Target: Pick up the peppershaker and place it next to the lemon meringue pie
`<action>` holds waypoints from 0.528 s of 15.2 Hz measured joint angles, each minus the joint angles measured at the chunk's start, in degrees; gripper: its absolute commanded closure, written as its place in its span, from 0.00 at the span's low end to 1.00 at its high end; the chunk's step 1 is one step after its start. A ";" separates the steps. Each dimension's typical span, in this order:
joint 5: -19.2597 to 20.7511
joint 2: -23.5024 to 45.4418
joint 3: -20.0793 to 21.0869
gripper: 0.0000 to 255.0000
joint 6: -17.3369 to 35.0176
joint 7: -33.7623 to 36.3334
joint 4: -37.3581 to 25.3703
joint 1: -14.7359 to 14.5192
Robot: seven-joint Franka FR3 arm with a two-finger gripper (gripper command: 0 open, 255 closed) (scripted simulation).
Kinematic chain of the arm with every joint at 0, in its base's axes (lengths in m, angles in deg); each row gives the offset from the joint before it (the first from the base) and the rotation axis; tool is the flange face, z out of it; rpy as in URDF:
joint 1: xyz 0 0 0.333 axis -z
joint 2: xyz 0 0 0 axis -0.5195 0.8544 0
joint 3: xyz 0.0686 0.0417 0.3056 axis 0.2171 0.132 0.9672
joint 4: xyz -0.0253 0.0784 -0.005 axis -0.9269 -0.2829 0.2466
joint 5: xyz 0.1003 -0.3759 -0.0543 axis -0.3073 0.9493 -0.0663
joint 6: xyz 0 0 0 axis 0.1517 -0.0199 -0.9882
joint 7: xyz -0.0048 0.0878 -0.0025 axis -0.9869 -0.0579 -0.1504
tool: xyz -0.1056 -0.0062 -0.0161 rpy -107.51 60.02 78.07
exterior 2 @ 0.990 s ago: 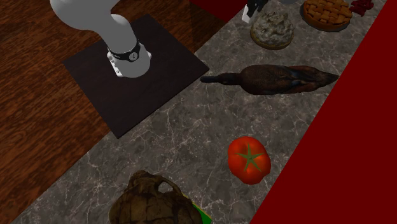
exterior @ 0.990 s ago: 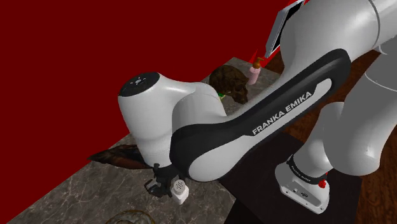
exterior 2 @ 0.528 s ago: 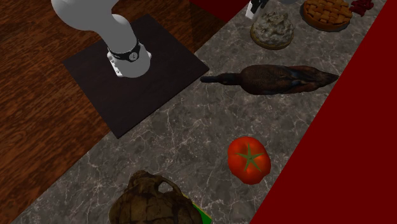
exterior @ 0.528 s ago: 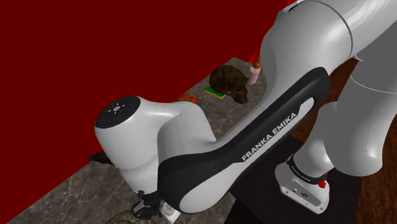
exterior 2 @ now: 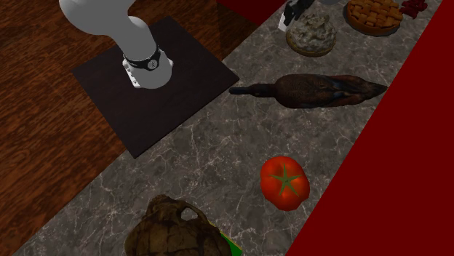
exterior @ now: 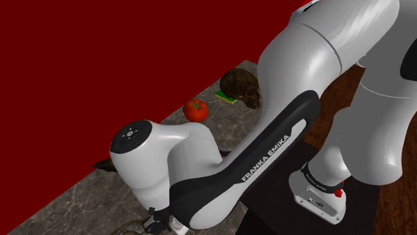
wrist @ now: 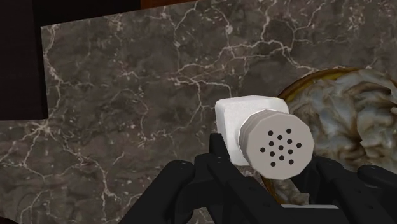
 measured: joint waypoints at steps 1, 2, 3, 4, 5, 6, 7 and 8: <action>0.35 0.58 -0.19 1.00 0.77 0.08 0.27 -0.10; 0.61 1.02 -0.31 1.00 1.27 0.21 0.40 -0.22; 1.02 1.67 -0.55 1.00 1.96 0.27 0.51 -0.32; 1.43 2.38 -0.76 1.00 2.54 0.49 0.46 -0.53; 1.72 2.87 -0.90 1.00 3.18 0.67 0.67 -0.71; 2.02 3.36 -1.04 1.00 3.81 0.87 0.85 -0.89; 2.29 3.80 -1.20 1.00 4.44 0.97 1.09 -1.00; 2.65 4.41 -1.40 1.00 4.99 1.19 1.10 -1.22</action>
